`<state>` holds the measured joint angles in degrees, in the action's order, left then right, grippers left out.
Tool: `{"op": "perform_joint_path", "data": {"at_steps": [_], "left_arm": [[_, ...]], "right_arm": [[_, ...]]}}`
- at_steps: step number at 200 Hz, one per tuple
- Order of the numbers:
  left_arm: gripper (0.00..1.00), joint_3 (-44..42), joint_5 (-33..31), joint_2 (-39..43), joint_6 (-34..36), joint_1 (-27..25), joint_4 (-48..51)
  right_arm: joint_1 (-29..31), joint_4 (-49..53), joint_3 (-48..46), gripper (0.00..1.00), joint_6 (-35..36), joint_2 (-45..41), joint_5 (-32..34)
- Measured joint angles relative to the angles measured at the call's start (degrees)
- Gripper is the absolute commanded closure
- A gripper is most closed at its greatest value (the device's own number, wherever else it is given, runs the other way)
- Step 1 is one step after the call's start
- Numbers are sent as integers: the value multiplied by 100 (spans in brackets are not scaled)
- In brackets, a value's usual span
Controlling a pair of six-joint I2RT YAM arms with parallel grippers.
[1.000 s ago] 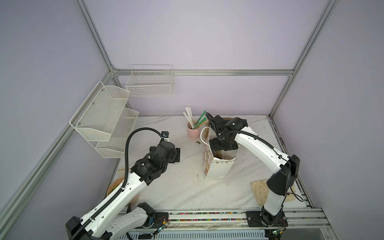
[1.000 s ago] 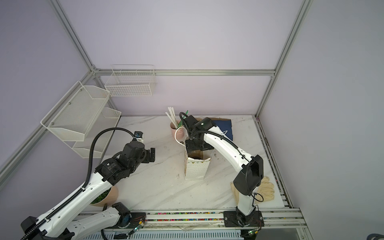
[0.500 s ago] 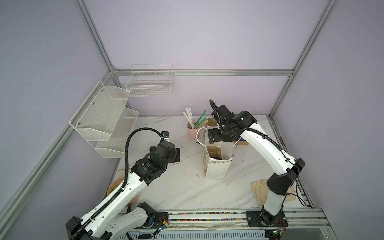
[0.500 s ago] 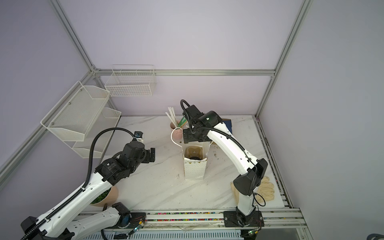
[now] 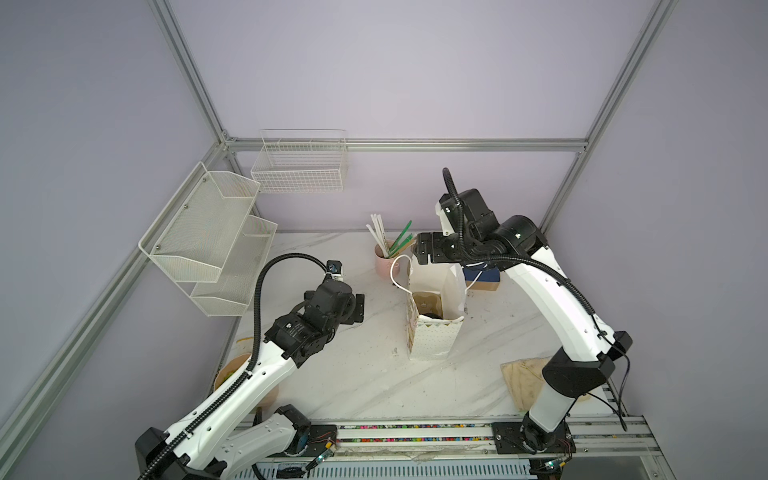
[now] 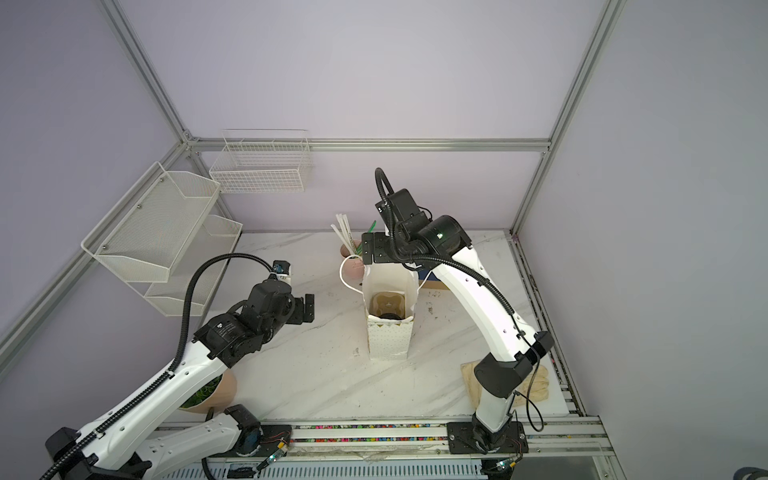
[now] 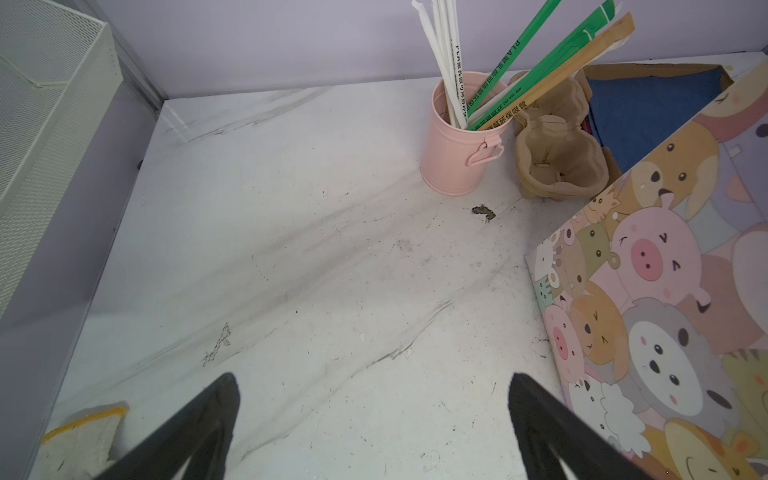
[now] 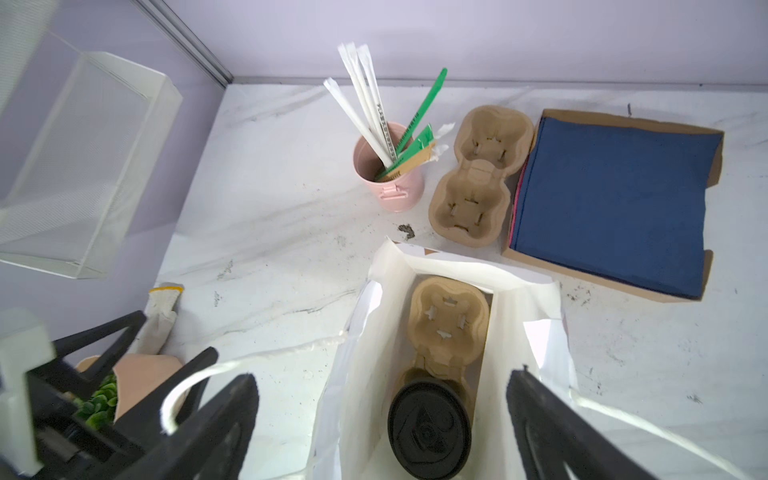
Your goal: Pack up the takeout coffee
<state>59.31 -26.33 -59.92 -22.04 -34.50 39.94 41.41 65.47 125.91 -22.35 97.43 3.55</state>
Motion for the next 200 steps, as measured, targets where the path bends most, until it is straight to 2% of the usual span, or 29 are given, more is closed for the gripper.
{"op": "perform_joint_path", "data": {"at_steps": [44,78,108,165,200], "left_arm": [[1,826,330,-726,85,155,-664],[5,1412,1029,-1480,109,879,-1473],[11,1945,1696,-2400,11,1423,-1971],[18,2909,2612,-3912,-160,1856,-2238],[26,3593,2870,-4651,-315,1956,-2275]], "right_arm": [[0,-1134,-1178,3,101,-1427,-114],[0,-1611,-1598,3,173,-1947,-96],[0,-1928,-2323,3,214,-2393,-35],[0,-2809,-3757,3,260,-3657,2],[0,-3200,-4122,3,334,-3912,-9]]}}
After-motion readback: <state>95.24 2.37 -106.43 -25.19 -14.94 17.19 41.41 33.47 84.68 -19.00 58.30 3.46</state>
